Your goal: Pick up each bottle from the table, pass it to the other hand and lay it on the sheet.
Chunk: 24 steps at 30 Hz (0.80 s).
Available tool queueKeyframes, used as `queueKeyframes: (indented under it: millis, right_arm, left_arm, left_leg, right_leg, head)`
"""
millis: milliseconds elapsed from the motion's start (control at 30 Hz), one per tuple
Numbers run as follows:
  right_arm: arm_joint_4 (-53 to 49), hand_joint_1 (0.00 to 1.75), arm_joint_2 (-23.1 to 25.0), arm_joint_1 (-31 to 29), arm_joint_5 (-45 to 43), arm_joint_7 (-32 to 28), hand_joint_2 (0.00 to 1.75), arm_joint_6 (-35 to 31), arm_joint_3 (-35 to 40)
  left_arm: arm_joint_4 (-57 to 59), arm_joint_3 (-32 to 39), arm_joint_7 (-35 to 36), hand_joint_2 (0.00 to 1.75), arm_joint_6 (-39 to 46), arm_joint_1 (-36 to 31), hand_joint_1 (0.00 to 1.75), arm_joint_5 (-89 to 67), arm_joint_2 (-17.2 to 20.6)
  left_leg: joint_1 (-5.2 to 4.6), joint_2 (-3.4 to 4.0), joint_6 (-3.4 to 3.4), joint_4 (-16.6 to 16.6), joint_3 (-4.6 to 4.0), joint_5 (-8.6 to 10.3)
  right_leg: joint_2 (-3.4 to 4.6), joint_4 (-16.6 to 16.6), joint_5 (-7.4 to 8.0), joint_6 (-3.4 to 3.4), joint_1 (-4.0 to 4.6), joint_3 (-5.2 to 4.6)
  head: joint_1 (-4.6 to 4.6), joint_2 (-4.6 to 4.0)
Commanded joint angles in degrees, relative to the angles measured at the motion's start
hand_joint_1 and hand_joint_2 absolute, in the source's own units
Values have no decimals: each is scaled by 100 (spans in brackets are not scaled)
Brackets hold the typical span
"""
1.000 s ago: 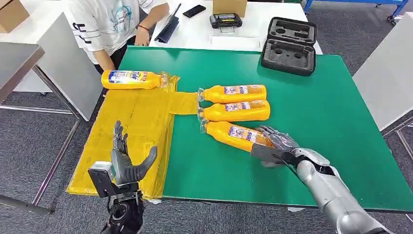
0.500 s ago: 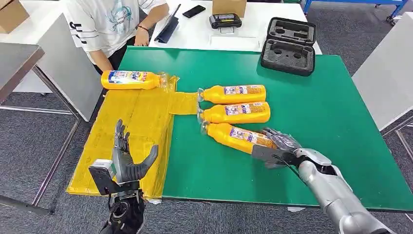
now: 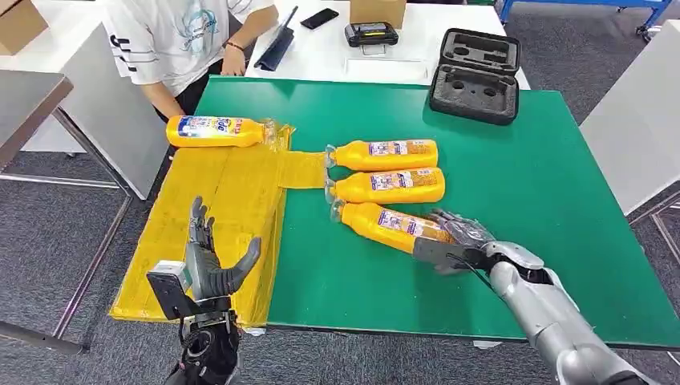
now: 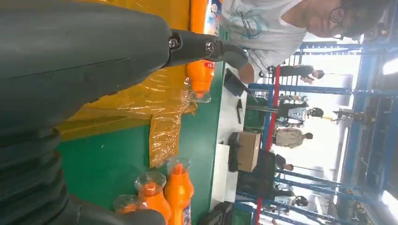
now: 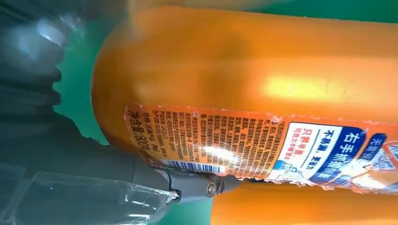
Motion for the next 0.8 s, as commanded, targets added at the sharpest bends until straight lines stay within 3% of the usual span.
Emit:
queueKeyframes:
  millis: [33, 400, 500, 800]
  right_arm:
    - [743, 140, 211, -276, -11, -110, 175, -22, 176]
    - [743, 140, 211, -276, -11, -110, 175, -22, 176]
    - [764, 175, 231, -287, -13, -122, 175, -45, 174]
    - [873, 175, 329, -344, -34, -196, 175, -148, 153]
  left_arm:
    - [339, 104, 17, 175, -36, -110, 0, -34, 7]
    - [339, 104, 17, 175, -36, -110, 0, -34, 7]
    - [394, 104, 17, 175, -45, -147, 0, -35, -1]
    - [488, 71, 17, 175, -39, -176, 0, -50, -10]
  left_leg:
    - [7, 11, -14, -9, 42, -13]
    - [4, 6, -9, -6, 27, -8]
    - [6, 6, -12, -6, 37, -13]
    - [4, 6, -10, -7, 30, -9]
  right_leg:
    - [11, -9, -9, -14, 7, 39]
    - [6, -7, -6, -9, 4, 25]
    - [7, -8, -10, -13, 6, 36]
    - [7, -6, -7, -11, 5, 27]
  head:
    - [0, 0]
    - [0, 0]
    - [0, 0]
    - [0, 0]
